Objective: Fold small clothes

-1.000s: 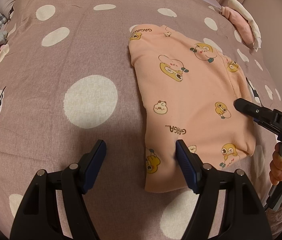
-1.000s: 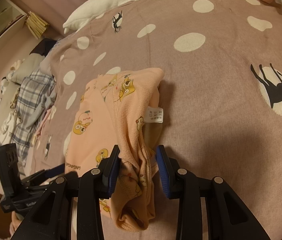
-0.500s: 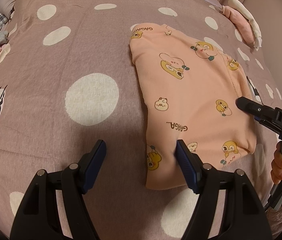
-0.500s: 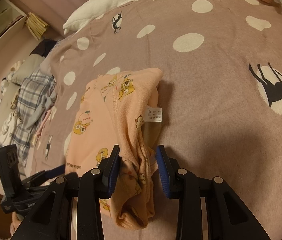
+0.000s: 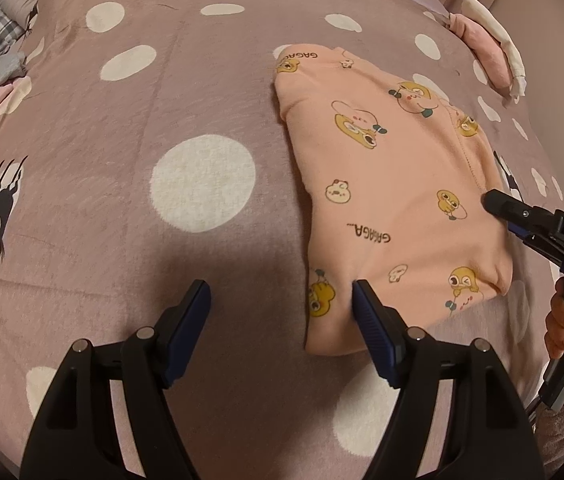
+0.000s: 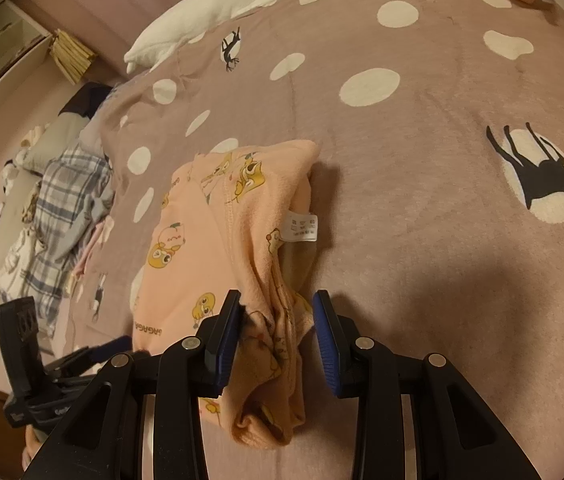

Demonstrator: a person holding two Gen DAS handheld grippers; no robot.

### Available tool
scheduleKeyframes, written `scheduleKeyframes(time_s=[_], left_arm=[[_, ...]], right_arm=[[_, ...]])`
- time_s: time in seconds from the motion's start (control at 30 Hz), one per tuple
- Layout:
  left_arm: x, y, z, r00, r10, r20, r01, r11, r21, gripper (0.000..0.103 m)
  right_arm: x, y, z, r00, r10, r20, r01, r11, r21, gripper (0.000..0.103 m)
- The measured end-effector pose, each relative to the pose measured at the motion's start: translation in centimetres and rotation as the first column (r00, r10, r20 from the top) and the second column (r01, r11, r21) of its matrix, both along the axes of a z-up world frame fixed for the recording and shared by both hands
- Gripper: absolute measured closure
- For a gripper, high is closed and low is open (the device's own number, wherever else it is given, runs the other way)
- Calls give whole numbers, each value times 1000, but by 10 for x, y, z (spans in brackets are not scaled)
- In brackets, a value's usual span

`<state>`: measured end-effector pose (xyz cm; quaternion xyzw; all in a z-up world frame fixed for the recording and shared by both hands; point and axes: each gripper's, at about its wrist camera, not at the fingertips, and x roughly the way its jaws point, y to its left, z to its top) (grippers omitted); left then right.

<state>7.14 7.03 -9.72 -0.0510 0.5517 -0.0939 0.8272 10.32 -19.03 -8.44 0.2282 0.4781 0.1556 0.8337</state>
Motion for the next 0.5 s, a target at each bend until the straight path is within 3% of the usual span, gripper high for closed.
scheduleKeyframes(time_s=[0.23, 0.5], left_arm=[[-4, 11, 3, 999, 36, -16, -36, 999, -9, 28], [-3, 24, 8, 995, 96, -26, -98, 994, -51, 21]], right_arm=[[-7, -9, 8, 1000, -26, 8, 26, 1000, -3, 61], [-16, -26, 16, 996, -89, 9, 89, 996, 12, 41]])
